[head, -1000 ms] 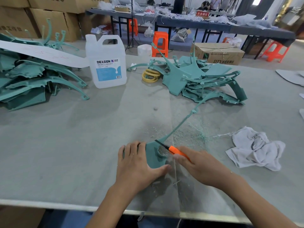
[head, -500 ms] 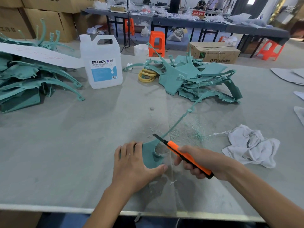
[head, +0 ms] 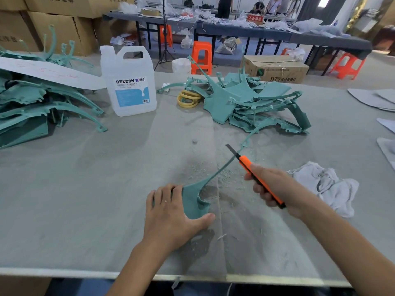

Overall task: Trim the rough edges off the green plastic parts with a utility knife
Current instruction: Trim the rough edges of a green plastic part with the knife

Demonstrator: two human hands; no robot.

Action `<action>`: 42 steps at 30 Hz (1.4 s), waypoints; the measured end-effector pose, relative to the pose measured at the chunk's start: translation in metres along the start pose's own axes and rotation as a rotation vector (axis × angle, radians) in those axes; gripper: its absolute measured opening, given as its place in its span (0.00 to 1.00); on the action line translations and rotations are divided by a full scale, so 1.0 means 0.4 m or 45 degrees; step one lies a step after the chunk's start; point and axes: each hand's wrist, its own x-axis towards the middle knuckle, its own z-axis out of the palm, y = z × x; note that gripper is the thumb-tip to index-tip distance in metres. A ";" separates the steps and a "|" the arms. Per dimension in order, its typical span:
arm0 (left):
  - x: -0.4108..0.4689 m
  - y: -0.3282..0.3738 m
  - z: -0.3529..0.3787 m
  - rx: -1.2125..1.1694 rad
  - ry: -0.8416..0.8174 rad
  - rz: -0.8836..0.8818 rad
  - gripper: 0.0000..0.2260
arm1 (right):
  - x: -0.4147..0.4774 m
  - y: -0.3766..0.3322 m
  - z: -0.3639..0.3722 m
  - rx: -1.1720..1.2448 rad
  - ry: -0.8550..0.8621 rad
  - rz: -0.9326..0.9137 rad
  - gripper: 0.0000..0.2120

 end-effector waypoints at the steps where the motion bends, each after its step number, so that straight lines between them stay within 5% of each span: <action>1: -0.001 0.001 0.000 -0.008 0.001 0.001 0.46 | 0.000 -0.004 -0.005 -0.082 0.086 -0.095 0.22; 4: -0.001 0.002 0.001 -0.008 -0.008 0.001 0.45 | -0.020 0.018 0.030 -0.540 0.322 -0.460 0.21; 6: -0.001 0.004 0.000 -0.001 -0.006 -0.001 0.45 | -0.039 0.035 0.057 -0.511 0.229 -0.505 0.18; 11: 0.001 0.004 0.003 0.013 0.004 -0.013 0.47 | -0.084 0.055 0.107 -0.158 -0.316 -0.214 0.13; 17: 0.001 0.001 0.011 0.003 0.039 -0.004 0.46 | -0.089 0.026 0.116 0.085 -0.568 -0.012 0.13; 28: 0.000 0.003 0.002 0.014 0.025 0.000 0.45 | -0.059 0.023 0.111 0.388 -0.530 0.260 0.11; 31: -0.002 0.003 0.000 -0.010 0.010 -0.004 0.46 | -0.043 -0.020 0.069 0.616 -0.322 0.247 0.08; 36: -0.002 0.010 -0.002 -0.012 -0.016 -0.019 0.47 | -0.061 -0.078 -0.024 0.279 0.198 -0.328 0.08; 42: -0.003 0.010 -0.001 0.015 -0.004 -0.014 0.46 | -0.110 0.010 0.053 -0.199 -0.233 -0.359 0.12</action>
